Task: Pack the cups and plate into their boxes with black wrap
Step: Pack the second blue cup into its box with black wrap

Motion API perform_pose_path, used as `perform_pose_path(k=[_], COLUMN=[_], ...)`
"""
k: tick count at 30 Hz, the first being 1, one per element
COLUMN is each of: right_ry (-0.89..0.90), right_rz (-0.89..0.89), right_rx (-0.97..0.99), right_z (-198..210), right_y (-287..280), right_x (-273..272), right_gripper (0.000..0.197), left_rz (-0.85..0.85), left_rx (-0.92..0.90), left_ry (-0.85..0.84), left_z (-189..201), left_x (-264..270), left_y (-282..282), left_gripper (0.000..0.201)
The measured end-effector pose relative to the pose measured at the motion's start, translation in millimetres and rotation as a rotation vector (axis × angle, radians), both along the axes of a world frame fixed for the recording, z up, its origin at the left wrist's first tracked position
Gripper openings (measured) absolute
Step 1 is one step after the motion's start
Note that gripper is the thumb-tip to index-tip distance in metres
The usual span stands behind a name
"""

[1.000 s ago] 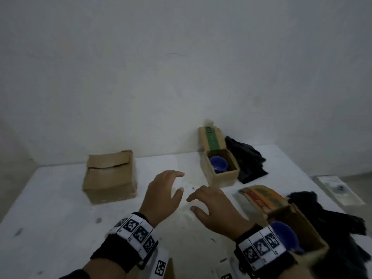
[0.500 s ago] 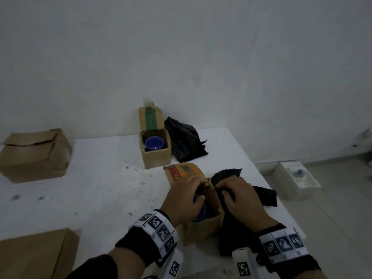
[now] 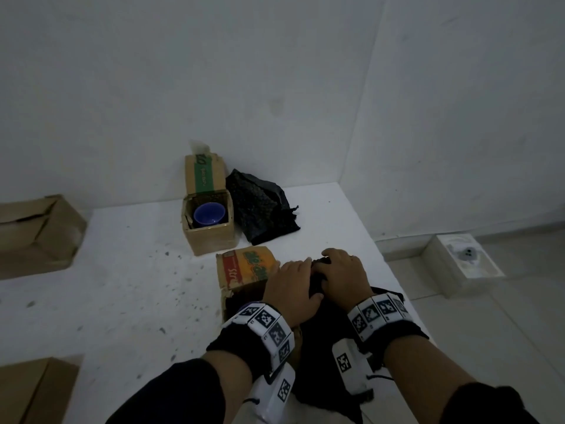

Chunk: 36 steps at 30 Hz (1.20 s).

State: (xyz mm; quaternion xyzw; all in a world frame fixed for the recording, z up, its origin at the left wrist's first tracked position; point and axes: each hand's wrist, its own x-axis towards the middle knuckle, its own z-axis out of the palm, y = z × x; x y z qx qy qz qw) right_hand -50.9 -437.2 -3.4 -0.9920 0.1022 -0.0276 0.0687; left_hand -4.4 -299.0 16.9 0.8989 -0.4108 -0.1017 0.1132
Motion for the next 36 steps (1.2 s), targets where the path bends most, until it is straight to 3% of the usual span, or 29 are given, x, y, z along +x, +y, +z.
perform_pose_path(k=[3, 6, 10, 12, 15, 21, 26, 31, 34, 36], right_ry=[-0.157, -0.356, -0.522, -0.565, -0.583, -0.600, -0.646, -0.707, -0.578, -0.408], right_rz=[-0.014, -0.006, 0.004, 0.035, 0.126, 0.139, 0.154, 0.137, 0.099, 0.079], right_rx=[0.038, 0.193, 0.326, 0.361, 0.419, 0.724, 0.865, 0.733, 0.594, 0.436], right_z=[1.5, 10.7, 30.8, 41.7, 57.8, 102.1, 125.1, 114.9, 93.2, 75.7], right_y=[-7.2, -10.7, -8.3, -8.3, -9.1, 2.6, 19.1, 32.3, 34.2, 37.3], right_x=[5.9, 12.3, 17.0, 22.8, 31.0, 42.4, 49.1, 38.8, 28.5, 22.3], right_gripper=[0.027, 0.035, 0.028, 0.020, 0.022, 0.038, 0.042, 0.041, 0.037, 0.032], left_rz=[0.051, 0.091, 0.205, 0.281, 0.334, 0.269, 0.150, 0.070, 0.035, 0.039], left_rx=[-0.058, -0.231, -0.535, -0.693, -0.889, -1.093, -0.982, -0.762, -0.607, -0.506], left_ry=[0.006, 0.007, 0.025, 0.068, 0.147, 0.357, 0.432, 0.539, 0.484, 0.330], left_z=[-5.1, -3.7, 10.8, 20.9, 39.4, 81.2, 113.8, 117.2, 92.0, 70.8], left_x=[3.6, 6.9, 12.2, 19.9, 33.2, 52.6, 51.9, 54.0, 57.6, 56.7], left_y=[-4.3, -5.6, -7.7, -6.6, -0.8, 22.0, 51.0, 81.8, 102.9, 113.9], left_gripper=[0.079, 0.078, 0.050, 0.040, 0.036, 0.032, 0.044, 0.050, 0.044, 0.029])
